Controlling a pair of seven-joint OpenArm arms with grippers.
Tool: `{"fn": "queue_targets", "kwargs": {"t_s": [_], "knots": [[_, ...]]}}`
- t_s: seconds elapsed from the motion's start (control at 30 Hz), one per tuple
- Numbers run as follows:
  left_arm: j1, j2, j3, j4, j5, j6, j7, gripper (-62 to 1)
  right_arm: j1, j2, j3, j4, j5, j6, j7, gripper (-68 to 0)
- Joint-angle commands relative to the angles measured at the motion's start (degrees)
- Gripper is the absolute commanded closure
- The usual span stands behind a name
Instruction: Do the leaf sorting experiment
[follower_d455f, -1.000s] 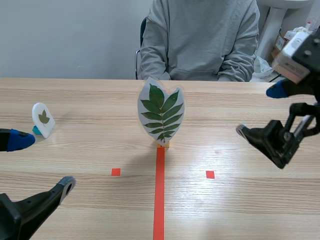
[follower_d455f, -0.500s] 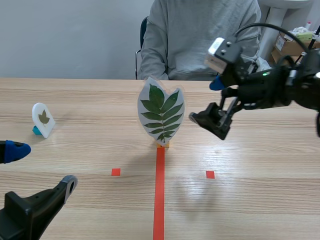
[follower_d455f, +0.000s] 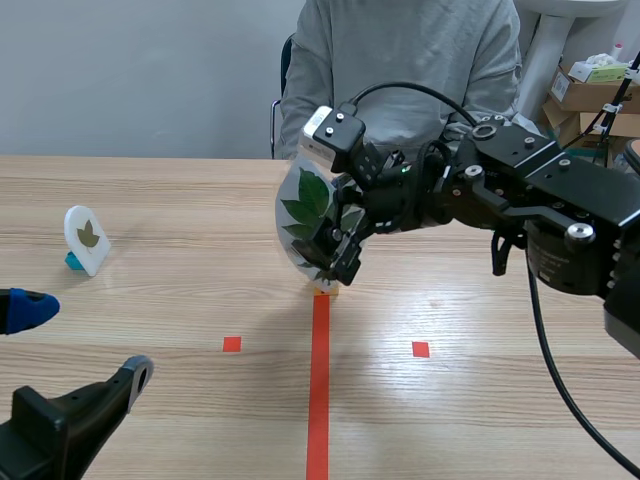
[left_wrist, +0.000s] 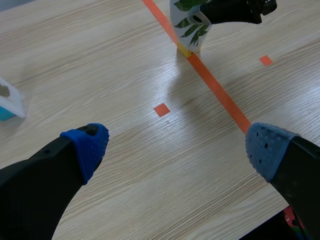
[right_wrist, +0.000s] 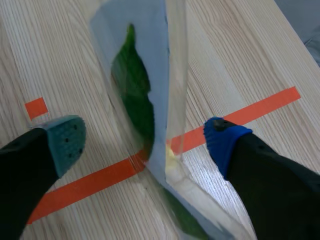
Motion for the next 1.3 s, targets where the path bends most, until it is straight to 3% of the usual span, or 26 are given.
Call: {"fn": "queue_targets", "kwargs": {"t_s": [0.0,0.17,0.37,0.63,0.77,0.87,1.0,1.1,1.27], "knots": [[0.0,0.3,0.2,0.2,-0.3,0.1,-0.7,-58.5,0.2,1.3,0.6,1.7,0.4,0.0,0.8,-40.7],[0.0,0.3,0.2,0.2,-0.3,0.1,-0.7,-58.5,0.2,1.6,0.6,1.7,0.4,0.0,0.6,-39.0],[0.0,0.3,0.2,0.2,-0.4,0.1,-0.7,-58.5,0.2,1.8,0.6,1.7,0.4,0.0,-0.5,-15.4],[0.0,0.3,0.2,0.2,-0.4,0.1,-0.7,-58.5,0.2,1.8,0.6,1.8,0.4,0.0,-0.9,-1.3],[0.0,0.3,0.2,0.2,-0.4,0.1,-0.7,-58.5,0.2,1.8,0.7,1.8,0.4,-0.1,-1.0,-1.5],[0.0,0.3,0.2,0.2,-0.4,0.1,-0.7,-58.5,0.2,1.9,0.8,1.9,0.5,-1.7,-2.0,-1.5],[0.0,0.3,0.2,0.2,-0.4,0.1,-0.7,-58.5,-0.1,2.9,2.8,3.0,4.7,-4.1,-4.7,-1.5],[0.0,0.3,0.2,0.2,-0.4,0.1,-0.7,-58.5,-1.8,4.9,7.2,5.9,7.8,-6.1,-7.1,-1.5],[0.0,0.3,0.2,0.2,-0.4,0.1,-0.7,-58.5,-6.6,8.1,19.8,9.2,11.9,-8.5,-12.3,-1.5]]}}
